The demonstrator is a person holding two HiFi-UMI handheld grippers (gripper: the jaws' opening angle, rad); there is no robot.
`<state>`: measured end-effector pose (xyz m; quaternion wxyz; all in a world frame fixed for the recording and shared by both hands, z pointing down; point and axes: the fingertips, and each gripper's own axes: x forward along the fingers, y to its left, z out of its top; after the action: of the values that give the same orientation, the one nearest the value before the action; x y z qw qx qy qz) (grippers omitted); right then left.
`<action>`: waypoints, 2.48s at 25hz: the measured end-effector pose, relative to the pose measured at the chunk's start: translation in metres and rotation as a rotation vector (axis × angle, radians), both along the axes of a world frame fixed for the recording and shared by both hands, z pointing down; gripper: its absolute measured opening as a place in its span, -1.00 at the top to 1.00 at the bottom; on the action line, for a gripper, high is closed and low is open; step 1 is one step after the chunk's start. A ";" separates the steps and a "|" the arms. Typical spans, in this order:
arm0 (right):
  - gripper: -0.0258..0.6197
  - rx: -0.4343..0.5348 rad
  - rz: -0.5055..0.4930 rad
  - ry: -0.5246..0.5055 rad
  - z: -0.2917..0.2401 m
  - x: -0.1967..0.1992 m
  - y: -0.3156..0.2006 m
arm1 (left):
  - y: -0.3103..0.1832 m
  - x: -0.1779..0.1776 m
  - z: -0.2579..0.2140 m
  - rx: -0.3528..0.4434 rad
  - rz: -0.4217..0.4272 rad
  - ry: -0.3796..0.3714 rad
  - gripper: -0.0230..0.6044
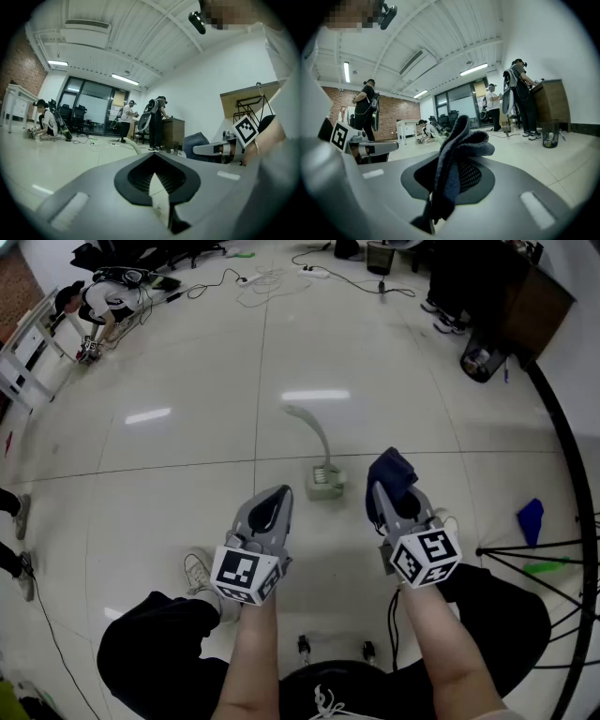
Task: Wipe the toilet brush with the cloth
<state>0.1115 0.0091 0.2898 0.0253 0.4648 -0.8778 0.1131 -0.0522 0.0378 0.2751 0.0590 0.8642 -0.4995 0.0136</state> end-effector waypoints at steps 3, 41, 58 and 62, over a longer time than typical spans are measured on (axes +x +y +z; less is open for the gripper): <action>0.71 -0.010 -0.038 -0.005 0.023 -0.025 -0.022 | -0.025 -0.001 0.022 -0.015 0.002 -0.001 0.91; 0.70 -0.627 -0.154 0.131 0.333 -0.012 -0.073 | -0.134 0.050 0.261 -0.452 0.117 0.072 0.91; 0.70 -0.706 -0.257 0.110 0.326 -0.009 -0.170 | -0.131 0.040 0.260 -0.464 0.128 0.097 0.91; 0.70 -0.842 -0.286 0.067 0.346 -0.009 -0.146 | -0.131 0.039 0.261 -0.471 0.107 0.129 0.91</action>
<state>0.1025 -0.1374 0.6363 0.2563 0.2913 -0.8094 0.4408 -0.0132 -0.0930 0.5364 0.2898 0.8508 -0.4315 0.0773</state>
